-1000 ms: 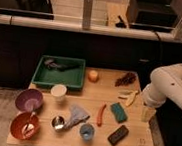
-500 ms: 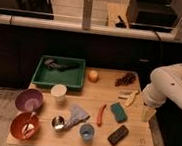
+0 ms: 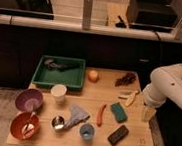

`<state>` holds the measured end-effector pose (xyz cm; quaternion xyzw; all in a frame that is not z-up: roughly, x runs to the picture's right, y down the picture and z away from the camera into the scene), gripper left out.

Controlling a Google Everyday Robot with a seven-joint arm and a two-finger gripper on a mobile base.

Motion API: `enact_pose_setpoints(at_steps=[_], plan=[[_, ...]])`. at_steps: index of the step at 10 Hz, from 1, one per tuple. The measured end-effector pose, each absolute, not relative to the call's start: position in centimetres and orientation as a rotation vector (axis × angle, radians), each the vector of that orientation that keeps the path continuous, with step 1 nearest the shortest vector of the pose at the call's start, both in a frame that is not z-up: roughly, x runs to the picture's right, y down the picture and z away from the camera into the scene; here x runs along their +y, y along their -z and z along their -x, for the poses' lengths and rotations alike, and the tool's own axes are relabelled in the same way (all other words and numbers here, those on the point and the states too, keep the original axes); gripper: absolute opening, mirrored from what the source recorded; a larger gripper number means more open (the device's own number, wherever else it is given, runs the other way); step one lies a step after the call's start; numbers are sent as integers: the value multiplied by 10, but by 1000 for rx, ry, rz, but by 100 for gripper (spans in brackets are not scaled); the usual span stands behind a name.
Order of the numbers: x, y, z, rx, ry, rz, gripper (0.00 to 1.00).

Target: Place brush in red bowl

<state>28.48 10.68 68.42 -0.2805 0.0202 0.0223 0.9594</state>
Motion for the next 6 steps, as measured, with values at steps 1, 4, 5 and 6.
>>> enact_pose_setpoints(at_steps=[1, 4, 5, 6], plan=[[107, -685, -284, 40, -43, 567, 80], [95, -703, -243, 18, 12, 549, 80], [93, -707, -233, 15, 22, 545, 80], [92, -712, -229, 11, 28, 541, 80]])
